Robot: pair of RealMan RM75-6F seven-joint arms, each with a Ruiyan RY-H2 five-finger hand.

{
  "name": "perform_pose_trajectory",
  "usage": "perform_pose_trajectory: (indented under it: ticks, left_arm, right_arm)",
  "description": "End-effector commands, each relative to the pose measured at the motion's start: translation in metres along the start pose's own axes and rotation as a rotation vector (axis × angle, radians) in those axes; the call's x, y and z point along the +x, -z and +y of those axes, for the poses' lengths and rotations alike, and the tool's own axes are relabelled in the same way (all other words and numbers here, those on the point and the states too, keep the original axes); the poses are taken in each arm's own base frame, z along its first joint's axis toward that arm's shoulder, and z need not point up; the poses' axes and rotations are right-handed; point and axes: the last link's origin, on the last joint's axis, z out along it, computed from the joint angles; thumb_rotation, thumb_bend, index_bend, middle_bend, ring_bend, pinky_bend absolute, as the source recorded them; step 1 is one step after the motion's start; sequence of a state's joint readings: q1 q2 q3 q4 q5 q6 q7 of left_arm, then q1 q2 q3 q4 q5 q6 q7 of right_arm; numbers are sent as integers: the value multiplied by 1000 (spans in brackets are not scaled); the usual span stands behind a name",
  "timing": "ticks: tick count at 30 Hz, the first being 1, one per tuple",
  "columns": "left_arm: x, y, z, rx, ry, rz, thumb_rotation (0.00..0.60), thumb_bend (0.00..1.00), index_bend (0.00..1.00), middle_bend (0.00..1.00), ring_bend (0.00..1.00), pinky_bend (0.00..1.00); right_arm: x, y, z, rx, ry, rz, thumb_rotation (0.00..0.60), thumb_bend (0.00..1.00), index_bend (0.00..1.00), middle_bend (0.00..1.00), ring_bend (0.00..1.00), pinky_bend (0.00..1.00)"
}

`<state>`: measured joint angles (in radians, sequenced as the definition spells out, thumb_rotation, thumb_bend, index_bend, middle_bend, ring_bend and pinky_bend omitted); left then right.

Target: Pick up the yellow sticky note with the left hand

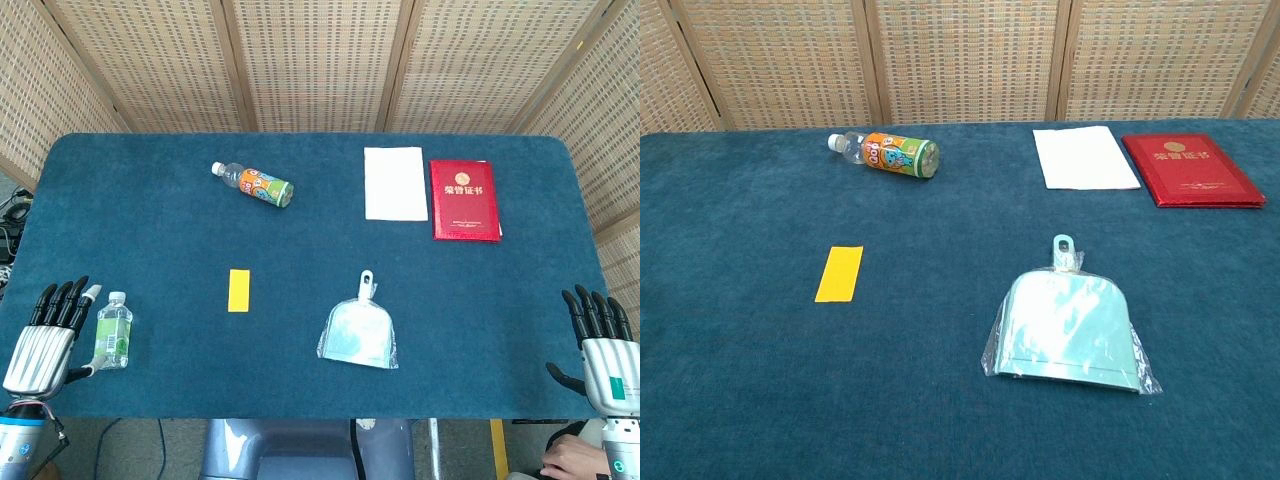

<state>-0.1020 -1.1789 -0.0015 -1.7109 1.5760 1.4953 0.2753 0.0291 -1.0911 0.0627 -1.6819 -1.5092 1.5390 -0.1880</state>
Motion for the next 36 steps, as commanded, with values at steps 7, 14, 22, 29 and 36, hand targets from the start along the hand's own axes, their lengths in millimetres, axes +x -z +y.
perform_pose_trajectory:
  ticks: [7, 14, 22, 29, 36]
  left_arm:
    - [-11, -8, 0, 2, -12, -39, 600, 0, 0, 0, 0, 0]
    - [-31, -64, 27, -112, 37, -88, 600, 0, 0, 0, 0, 0]
    - [-55, -137, 85, -263, 71, -124, 600, 0, 239, 0, 0, 0]
    - [-77, -157, 109, -293, 80, -173, 600, 41, 366, 0, 0, 0]
    - [-95, -159, 118, -277, 139, -197, 600, 181, 372, 0, 0, 0]
  right_arm:
    - [0, 0, 1, -6, -11, -11, 600, 0, 0, 0, 0, 0]
    - [-1, -3, 2, -11, -15, -22, 600, 0, 0, 0, 0, 0]
    - [-4, -8, 8, -35, -15, -37, 600, 0, 0, 0, 0, 0]
    - [-7, -10, 11, -45, -18, -52, 600, 0, 0, 0, 0, 0]
    - [-7, -10, 13, -53, -27, -55, 600, 0, 0, 0, 0, 0]
